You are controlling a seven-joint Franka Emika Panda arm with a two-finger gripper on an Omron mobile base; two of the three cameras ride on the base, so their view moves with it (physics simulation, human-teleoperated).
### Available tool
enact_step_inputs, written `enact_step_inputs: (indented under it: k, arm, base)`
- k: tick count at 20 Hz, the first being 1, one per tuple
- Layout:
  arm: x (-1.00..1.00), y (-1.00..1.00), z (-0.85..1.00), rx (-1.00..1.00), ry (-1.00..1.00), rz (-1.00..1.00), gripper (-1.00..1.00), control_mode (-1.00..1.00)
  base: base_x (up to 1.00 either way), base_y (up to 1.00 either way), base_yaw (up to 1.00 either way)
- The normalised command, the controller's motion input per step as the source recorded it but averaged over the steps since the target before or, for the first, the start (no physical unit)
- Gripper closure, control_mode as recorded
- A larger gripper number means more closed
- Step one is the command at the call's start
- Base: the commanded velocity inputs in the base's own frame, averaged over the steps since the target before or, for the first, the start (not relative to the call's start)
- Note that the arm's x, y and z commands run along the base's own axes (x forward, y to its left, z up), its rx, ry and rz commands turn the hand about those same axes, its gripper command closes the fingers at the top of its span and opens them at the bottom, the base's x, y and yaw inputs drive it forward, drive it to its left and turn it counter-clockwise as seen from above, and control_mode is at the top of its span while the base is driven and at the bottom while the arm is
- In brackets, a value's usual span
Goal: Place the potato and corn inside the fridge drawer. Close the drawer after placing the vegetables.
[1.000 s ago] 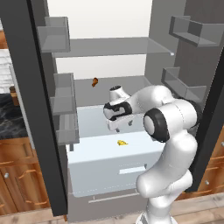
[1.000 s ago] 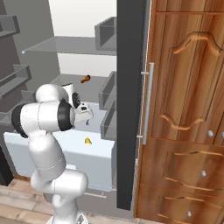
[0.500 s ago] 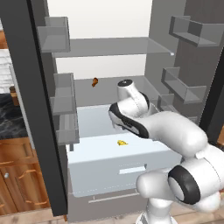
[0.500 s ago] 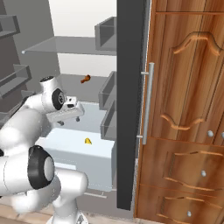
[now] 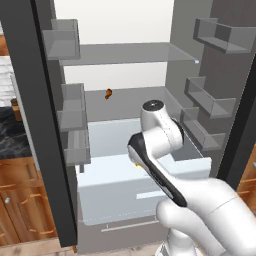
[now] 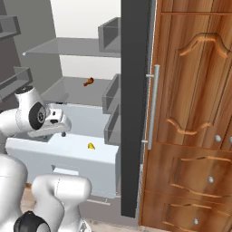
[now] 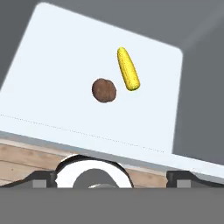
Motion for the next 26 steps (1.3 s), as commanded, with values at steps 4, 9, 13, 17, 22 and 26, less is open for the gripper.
enact_step_inputs:
  k: [4,9,13,17,22,26]
  arm:
    - [-1.0,0.24,0.0,0.09,0.01,0.0,-1.0,-1.0]
    - [-0.56,0.28,-0.15,0.03,0.05,0.0,-1.0,-1.0]
    - [0.16,0.31,-0.61,0.0,0.07,0.0,-1.0,-1.0]
    - [0.55,0.27,-0.48,0.0,0.12,0.0,-1.0,-1.0]
    - [0.88,0.11,-0.47,0.0,0.02,0.0,-1.0,-1.0]
    - [1.0,0.0,-0.33,0.0,-0.04,0.0,-1.0,-1.0]
  base:
    - [0.0,0.0,0.0]
    - [0.0,0.0,0.0]
    - [0.0,0.0,0.0]
    - [0.0,0.0,0.0]
    - [0.0,0.0,0.0]
    - [0.0,0.0,0.0]
